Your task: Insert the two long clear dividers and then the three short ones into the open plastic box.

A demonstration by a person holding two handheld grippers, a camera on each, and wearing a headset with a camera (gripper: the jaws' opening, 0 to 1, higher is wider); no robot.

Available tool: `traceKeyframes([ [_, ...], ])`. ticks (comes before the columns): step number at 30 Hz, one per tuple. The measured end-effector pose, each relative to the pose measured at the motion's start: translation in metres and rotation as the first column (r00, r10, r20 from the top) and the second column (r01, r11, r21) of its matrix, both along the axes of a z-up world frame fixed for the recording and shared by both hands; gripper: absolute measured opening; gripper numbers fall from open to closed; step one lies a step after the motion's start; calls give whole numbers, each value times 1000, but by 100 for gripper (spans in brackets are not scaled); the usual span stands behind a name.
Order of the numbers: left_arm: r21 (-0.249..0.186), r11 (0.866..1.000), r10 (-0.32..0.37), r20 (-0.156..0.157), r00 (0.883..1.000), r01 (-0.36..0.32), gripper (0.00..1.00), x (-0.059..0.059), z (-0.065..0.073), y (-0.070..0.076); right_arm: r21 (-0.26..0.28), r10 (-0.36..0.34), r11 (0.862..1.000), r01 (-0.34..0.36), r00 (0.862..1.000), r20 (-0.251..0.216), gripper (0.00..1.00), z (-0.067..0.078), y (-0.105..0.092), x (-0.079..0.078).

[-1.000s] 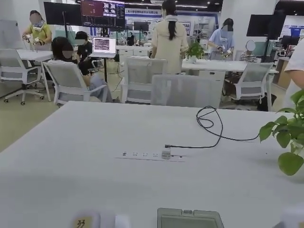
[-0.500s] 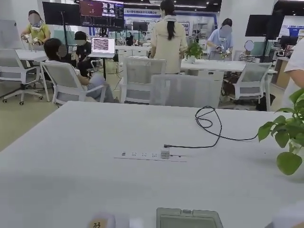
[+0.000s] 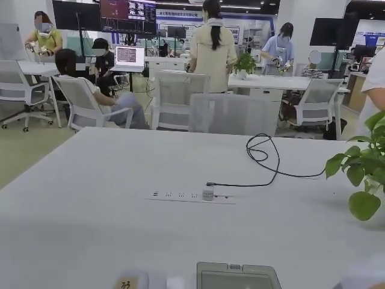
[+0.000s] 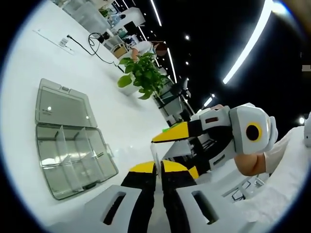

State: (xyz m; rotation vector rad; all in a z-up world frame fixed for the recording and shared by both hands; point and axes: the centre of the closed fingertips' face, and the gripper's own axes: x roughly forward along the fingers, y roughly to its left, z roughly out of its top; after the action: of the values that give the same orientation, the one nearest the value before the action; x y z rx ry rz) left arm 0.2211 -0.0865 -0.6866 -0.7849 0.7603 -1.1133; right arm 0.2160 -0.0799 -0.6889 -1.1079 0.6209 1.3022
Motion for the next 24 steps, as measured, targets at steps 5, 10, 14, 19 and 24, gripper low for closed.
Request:
traceKeyframes([
  [5,1,1000,5,-4,1000,-5,0,0,-1,0,0,-3,1000,3,1000,0,33,0,0,0],
  [10,-6,1000,24,-15,1000,-24,0,1,0,1,3,-2,1000,2,1000,11,33,1,1,1],
  [14,-8,1000,16,-3,1000,-16,0,0,0,0,21,-19,1000,19,1000,4,34,3,2,2],
  [19,20,1000,12,47,999,-13,0,0,-1,1,42,-33,999,33,999,2,36,10,1,4],
  [24,85,996,-38,174,984,24,0,-4,-4,3,67,-47,997,50,998,-34,34,15,0,5],
])
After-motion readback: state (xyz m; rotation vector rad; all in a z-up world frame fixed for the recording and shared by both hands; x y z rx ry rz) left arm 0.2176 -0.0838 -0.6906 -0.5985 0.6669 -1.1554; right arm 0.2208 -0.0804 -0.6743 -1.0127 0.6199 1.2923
